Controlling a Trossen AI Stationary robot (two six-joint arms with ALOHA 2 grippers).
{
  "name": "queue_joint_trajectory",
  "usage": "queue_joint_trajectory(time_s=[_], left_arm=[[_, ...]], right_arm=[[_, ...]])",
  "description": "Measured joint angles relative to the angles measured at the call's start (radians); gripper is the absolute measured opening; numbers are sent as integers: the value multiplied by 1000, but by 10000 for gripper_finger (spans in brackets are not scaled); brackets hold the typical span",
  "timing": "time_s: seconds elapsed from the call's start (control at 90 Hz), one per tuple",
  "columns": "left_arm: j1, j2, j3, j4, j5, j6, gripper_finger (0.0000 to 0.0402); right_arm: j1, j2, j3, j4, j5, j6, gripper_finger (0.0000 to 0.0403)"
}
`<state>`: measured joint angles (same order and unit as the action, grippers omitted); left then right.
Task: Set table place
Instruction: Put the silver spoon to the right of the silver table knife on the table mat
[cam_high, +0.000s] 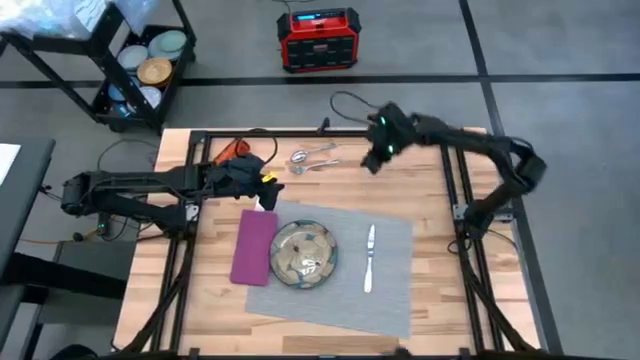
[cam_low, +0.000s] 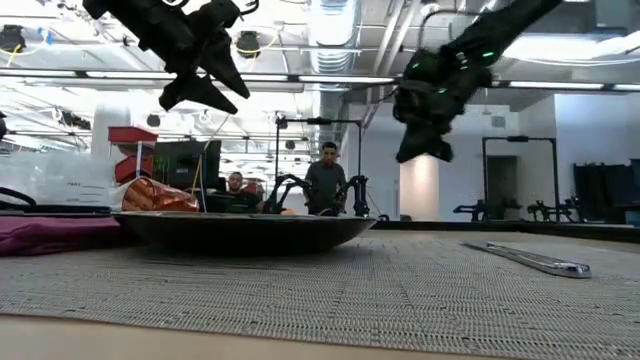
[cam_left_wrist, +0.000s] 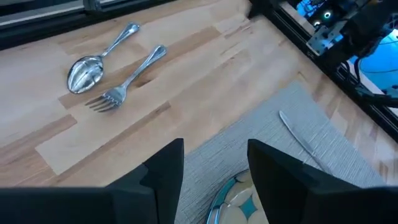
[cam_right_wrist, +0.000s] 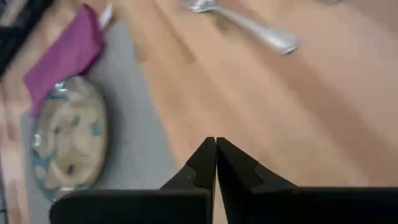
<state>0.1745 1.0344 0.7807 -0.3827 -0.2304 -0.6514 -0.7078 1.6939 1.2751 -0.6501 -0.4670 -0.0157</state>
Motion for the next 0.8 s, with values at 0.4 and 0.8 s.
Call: queue_joint_trajectory(time_s=[0.4, 0.8], left_arm=[[0, 0, 0, -4, 1, -14, 162], [-11, 0, 0, -33, 2, -11, 162]], right_arm=[[-23, 428, 730, -247, -84, -565, 151], [21, 587, 796, -231, 21, -700, 219]])
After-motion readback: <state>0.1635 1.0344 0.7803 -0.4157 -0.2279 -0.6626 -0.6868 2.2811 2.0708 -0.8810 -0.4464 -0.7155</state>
